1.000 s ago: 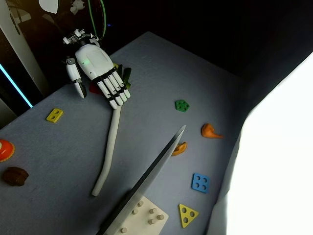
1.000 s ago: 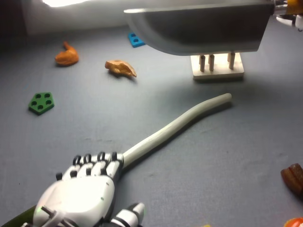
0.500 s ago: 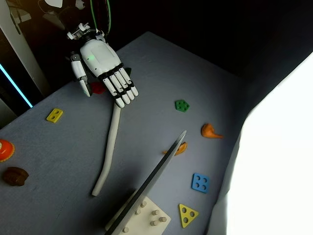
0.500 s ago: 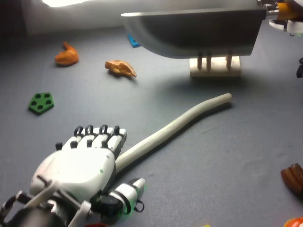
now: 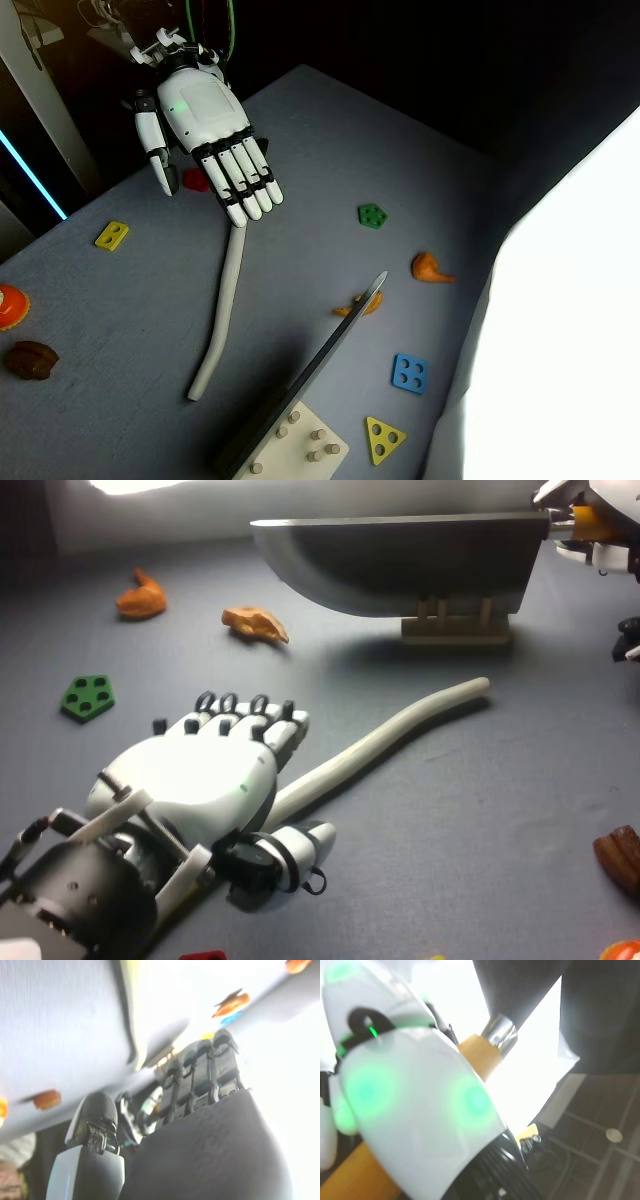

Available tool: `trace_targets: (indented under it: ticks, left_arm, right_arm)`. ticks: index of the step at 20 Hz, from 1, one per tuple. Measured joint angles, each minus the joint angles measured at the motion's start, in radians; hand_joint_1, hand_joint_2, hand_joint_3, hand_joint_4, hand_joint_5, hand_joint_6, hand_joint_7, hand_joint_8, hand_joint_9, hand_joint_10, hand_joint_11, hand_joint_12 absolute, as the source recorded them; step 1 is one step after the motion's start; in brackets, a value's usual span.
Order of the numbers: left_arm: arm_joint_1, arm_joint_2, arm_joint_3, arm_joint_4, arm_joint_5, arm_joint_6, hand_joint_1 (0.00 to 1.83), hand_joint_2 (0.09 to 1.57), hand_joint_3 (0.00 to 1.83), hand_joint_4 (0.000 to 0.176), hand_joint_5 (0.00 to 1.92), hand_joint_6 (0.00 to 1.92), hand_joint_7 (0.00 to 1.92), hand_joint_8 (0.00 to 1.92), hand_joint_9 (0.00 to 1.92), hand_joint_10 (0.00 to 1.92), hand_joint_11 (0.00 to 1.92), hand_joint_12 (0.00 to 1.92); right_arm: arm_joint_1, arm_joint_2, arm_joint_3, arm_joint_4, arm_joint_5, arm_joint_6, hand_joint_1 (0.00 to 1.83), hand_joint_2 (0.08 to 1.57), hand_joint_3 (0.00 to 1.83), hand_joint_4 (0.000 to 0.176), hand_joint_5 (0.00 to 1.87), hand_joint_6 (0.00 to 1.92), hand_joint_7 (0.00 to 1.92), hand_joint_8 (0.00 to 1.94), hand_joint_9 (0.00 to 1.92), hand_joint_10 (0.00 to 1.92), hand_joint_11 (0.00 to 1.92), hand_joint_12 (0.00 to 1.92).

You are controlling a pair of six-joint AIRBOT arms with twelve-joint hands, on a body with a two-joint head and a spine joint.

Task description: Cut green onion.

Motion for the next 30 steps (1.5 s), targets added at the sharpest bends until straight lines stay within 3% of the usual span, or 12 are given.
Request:
trace_targets:
  ticks: [4,5,6,9,12,14,17,19,21,24,26,30]
  left_arm:
    - [-0.057,0.014,0.0,-0.04,-0.054,0.029,0.26,1.38,0.0,0.0,0.07,0.0,0.05,0.0,0.01,0.0,0.0,0.1]
    - [-0.081,0.02,0.0,-0.074,-0.064,0.071,0.26,1.38,0.0,0.0,0.08,0.0,0.05,0.0,0.01,0.0,0.0,0.1]
    - [-0.097,0.025,0.0,-0.097,-0.073,0.101,0.25,1.39,0.0,0.0,0.07,0.0,0.05,0.0,0.0,0.0,0.0,0.1]
    - [-0.152,0.036,0.012,-0.142,-0.124,0.182,0.27,1.38,0.0,0.0,0.07,0.0,0.04,0.0,0.0,0.0,0.0,0.09]
    - [-0.185,0.052,0.012,-0.189,-0.165,0.246,0.27,1.38,0.0,0.0,0.07,0.0,0.05,0.0,0.0,0.0,0.0,0.08]
    - [-0.195,0.064,0.012,-0.212,-0.177,0.264,0.29,1.37,0.0,0.0,0.08,0.0,0.06,0.0,0.01,0.0,0.0,0.12]
    - [-0.207,0.076,0.012,-0.211,-0.18,0.265,0.24,1.39,0.0,0.0,0.06,0.0,0.04,0.0,0.0,0.0,0.0,0.08]
    - [-0.209,0.08,0.015,-0.213,-0.18,0.266,0.26,1.38,0.0,0.0,0.05,0.0,0.03,0.0,0.0,0.0,0.0,0.06]
    - [-0.21,0.082,0.015,-0.213,-0.183,0.265,0.23,1.39,0.0,0.0,0.05,0.0,0.03,0.0,0.0,0.0,0.0,0.04]
    - [-0.21,0.082,0.015,-0.212,-0.192,0.265,0.23,1.38,0.0,0.0,0.06,0.0,0.04,0.0,0.0,0.0,0.0,0.05]
    - [-0.222,0.083,0.014,-0.213,-0.193,0.266,0.2,1.39,0.0,0.0,0.04,0.0,0.02,0.0,0.0,0.0,0.0,0.03]
    - [-0.24,0.083,0.011,-0.211,-0.192,0.266,0.26,1.38,0.0,0.0,0.04,0.0,0.03,0.0,0.0,0.0,0.0,0.0]
  right_arm:
    - [-0.001,0.0,0.0,0.003,0.005,0.001,1.42,1.23,0.0,0.176,1.16,1.92,1.37,1.94,1.48,1.92,1.59,1.92]
    - [-0.001,0.0,0.0,0.002,0.008,0.0,1.14,1.34,0.0,0.0,0.77,1.62,1.19,1.94,1.29,1.92,1.4,1.92]
    - [-0.001,0.0,0.0,0.002,0.012,0.0,1.15,1.37,0.0,0.0,0.67,1.47,0.82,1.76,1.11,1.92,1.18,1.92]
    - [-0.001,-0.002,0.0,-0.008,0.014,-0.009,1.16,1.33,0.0,0.0,0.72,1.28,0.73,1.63,0.58,1.92,0.55,1.92]
    - [0.0,-0.004,0.006,-0.019,0.019,-0.009,1.04,1.27,0.0,0.0,0.7,1.39,0.49,1.47,0.37,1.75,0.33,1.92]
    - [0.0,-0.002,0.006,-0.029,0.026,-0.004,1.06,1.11,0.0,0.0,0.31,1.12,0.34,1.23,0.26,1.62,0.22,1.92]
    - [0.001,0.014,0.006,-0.057,0.056,0.01,0.99,1.08,0.0,0.0,0.26,0.61,0.31,0.76,0.16,1.35,0.03,1.85]
    - [0.003,0.025,0.009,-0.076,0.062,0.019,0.92,1.06,0.0,0.0,0.24,0.32,0.36,0.35,0.15,1.05,0.0,1.66]
    - [0.009,0.036,0.01,-0.095,0.055,0.022,0.87,1.01,0.0,0.034,0.08,0.08,0.23,0.06,0.12,0.56,0.0,1.31]
    - [0.033,0.056,0.01,-0.164,0.05,0.079,0.75,0.93,0.0,0.054,0.0,0.0,0.01,0.0,0.0,0.04,0.0,0.54]
    - [0.04,0.067,0.01,-0.2,0.054,0.106,0.67,0.86,0.0,0.067,0.0,0.0,0.0,0.0,0.0,0.0,0.0,0.04]
    - [0.041,0.094,0.01,-0.293,0.06,0.147,0.65,0.82,0.0,0.058,0.0,0.0,0.0,0.0,0.0,0.0,0.0,0.0]
